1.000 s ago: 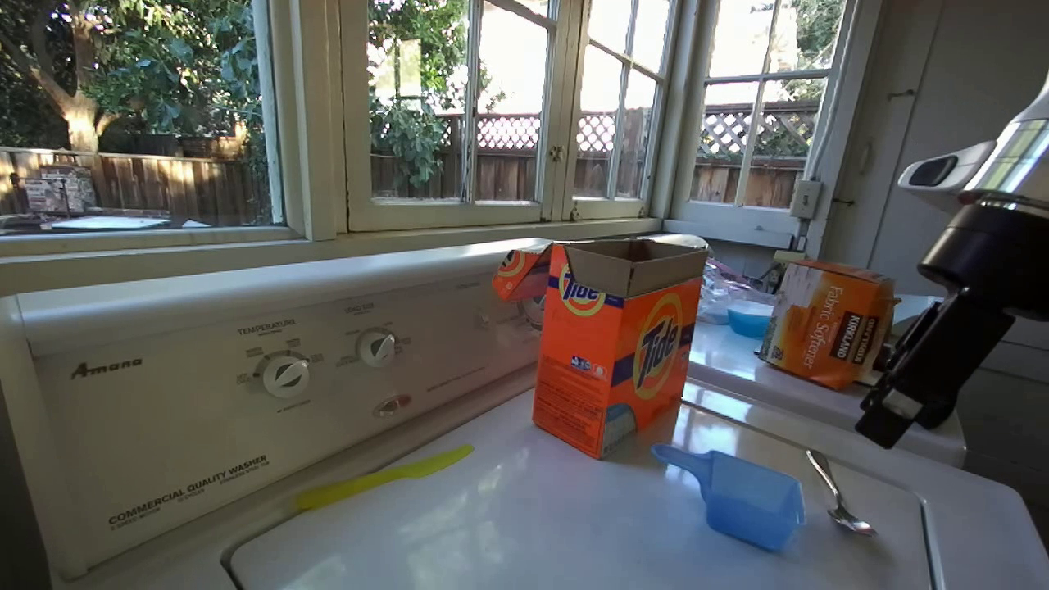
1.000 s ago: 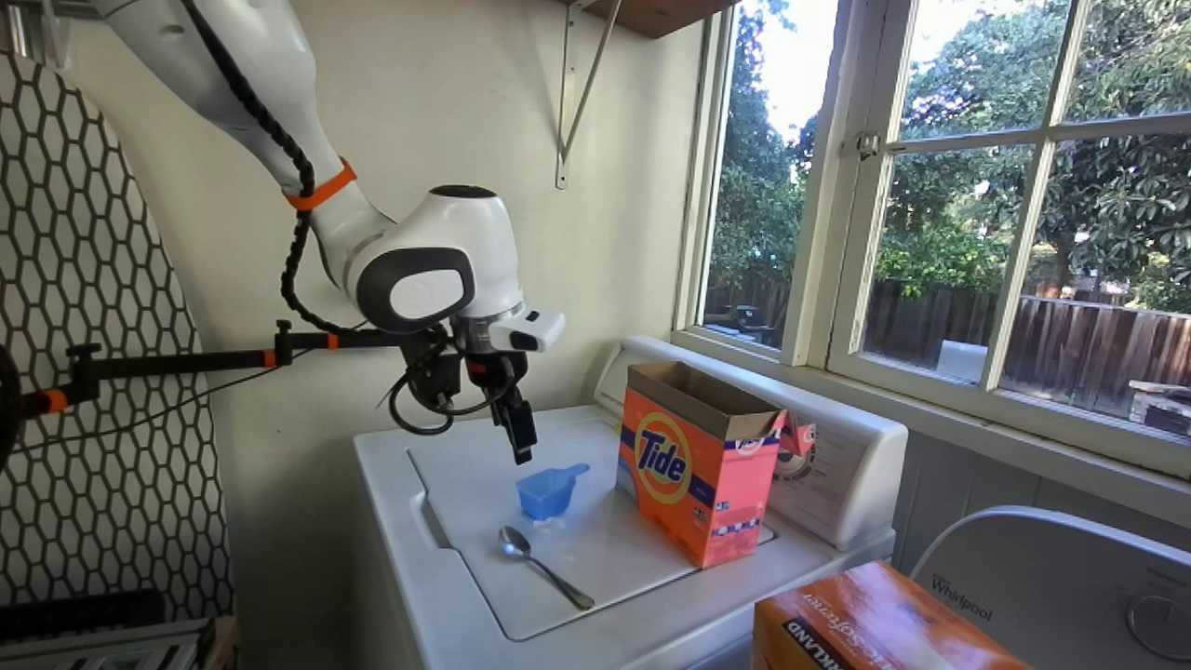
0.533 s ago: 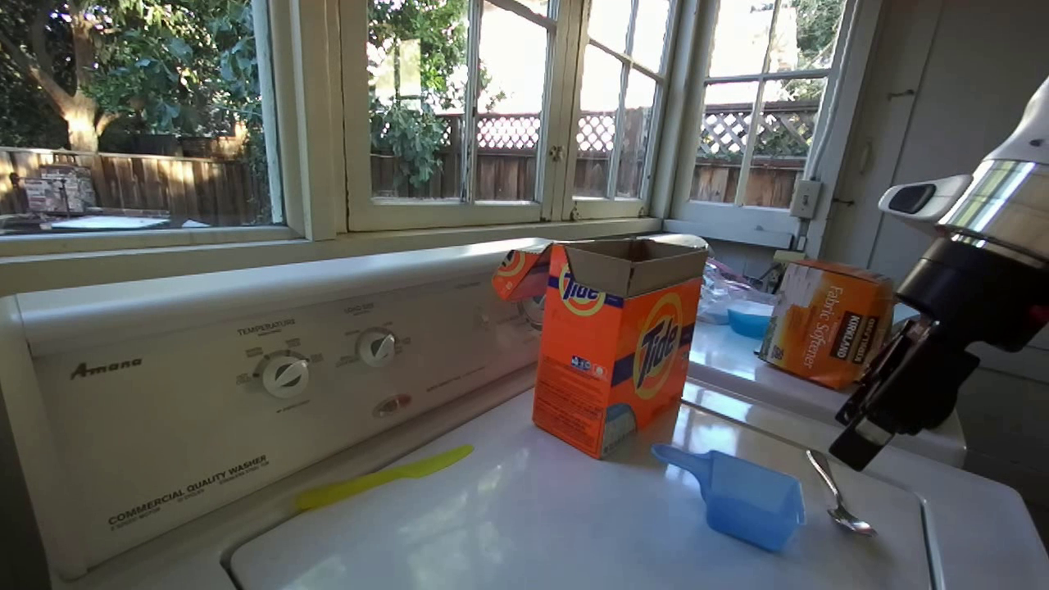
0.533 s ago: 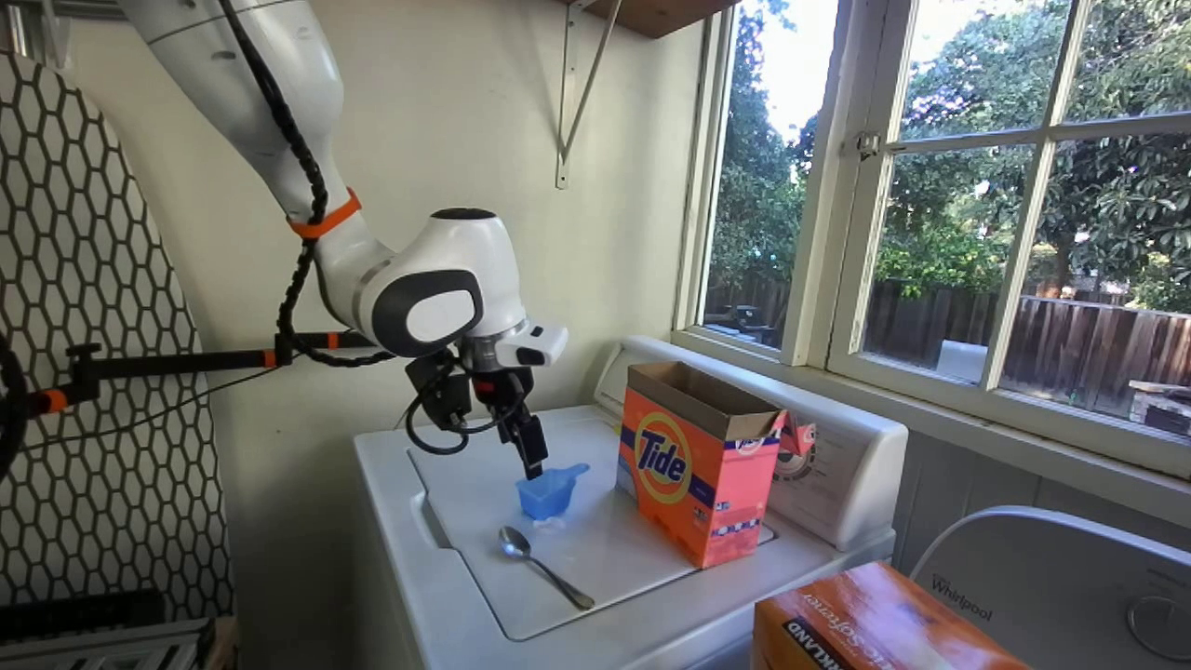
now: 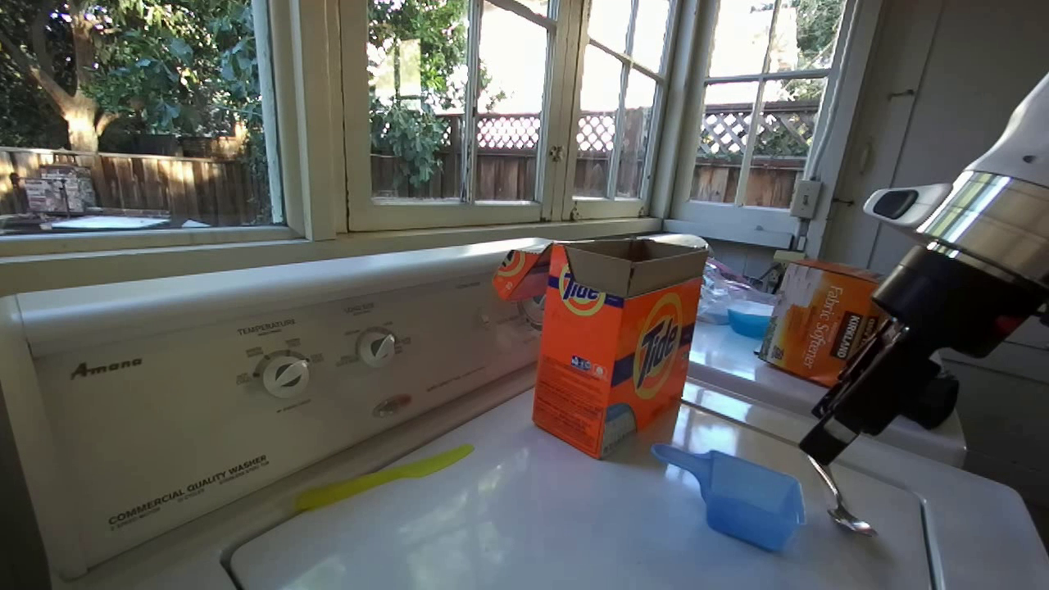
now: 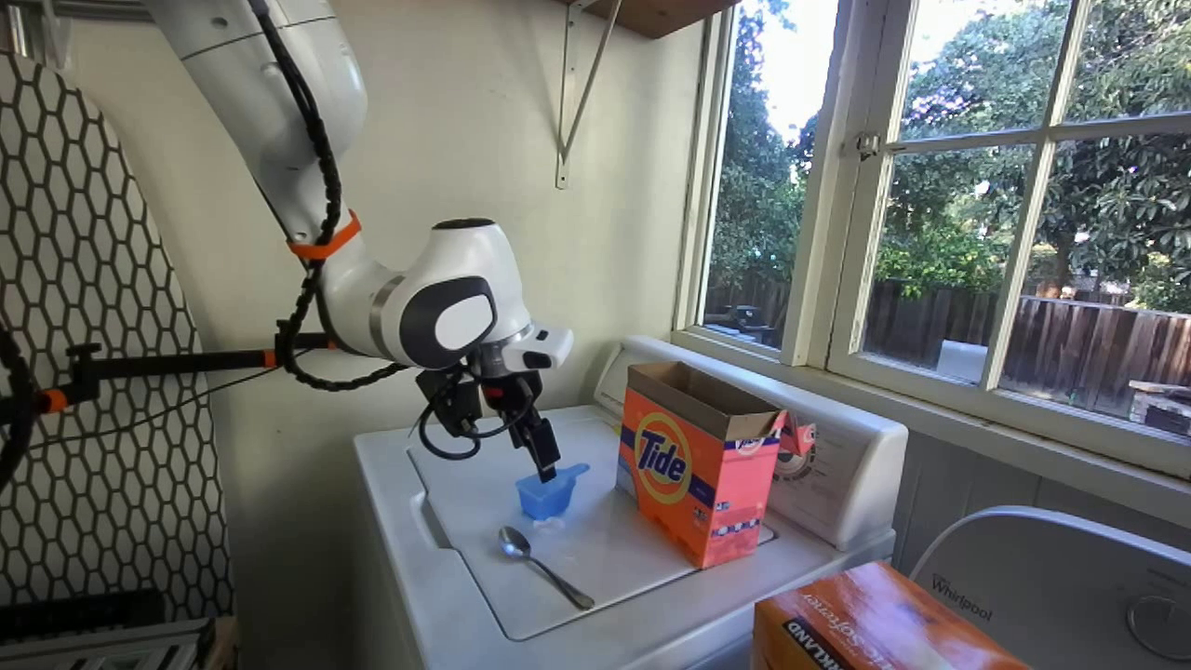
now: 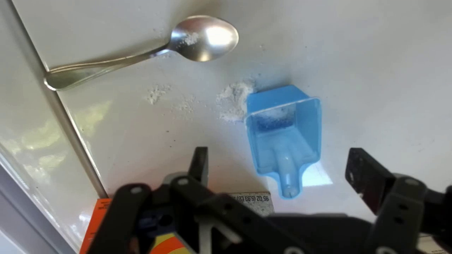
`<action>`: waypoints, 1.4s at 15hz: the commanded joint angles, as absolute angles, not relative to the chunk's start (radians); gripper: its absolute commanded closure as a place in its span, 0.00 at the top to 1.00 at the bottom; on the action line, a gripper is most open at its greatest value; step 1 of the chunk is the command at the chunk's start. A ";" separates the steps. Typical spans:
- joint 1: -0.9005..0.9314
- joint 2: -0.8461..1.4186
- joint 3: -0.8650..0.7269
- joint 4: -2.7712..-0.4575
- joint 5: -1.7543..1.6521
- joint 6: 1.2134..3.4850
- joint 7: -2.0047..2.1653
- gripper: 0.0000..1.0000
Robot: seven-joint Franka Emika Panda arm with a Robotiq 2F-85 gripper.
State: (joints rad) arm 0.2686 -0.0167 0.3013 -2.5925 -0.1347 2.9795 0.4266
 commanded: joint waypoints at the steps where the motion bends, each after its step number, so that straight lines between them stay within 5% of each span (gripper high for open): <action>1: 0.254 0.020 0.298 -2.559 -0.279 2.982 0.547 1.00; 14: 0.278 0.111 0.241 -2.477 -0.554 2.952 0.752 0.99; 16: 0.281 0.122 0.231 -2.470 -0.579 2.951 0.772 0.87; 18: 0.285 0.134 0.223 -2.464 -0.597 2.951 0.791 0.60; 21: 0.293 0.150 0.214 -2.459 -0.614 2.950 0.809 0.37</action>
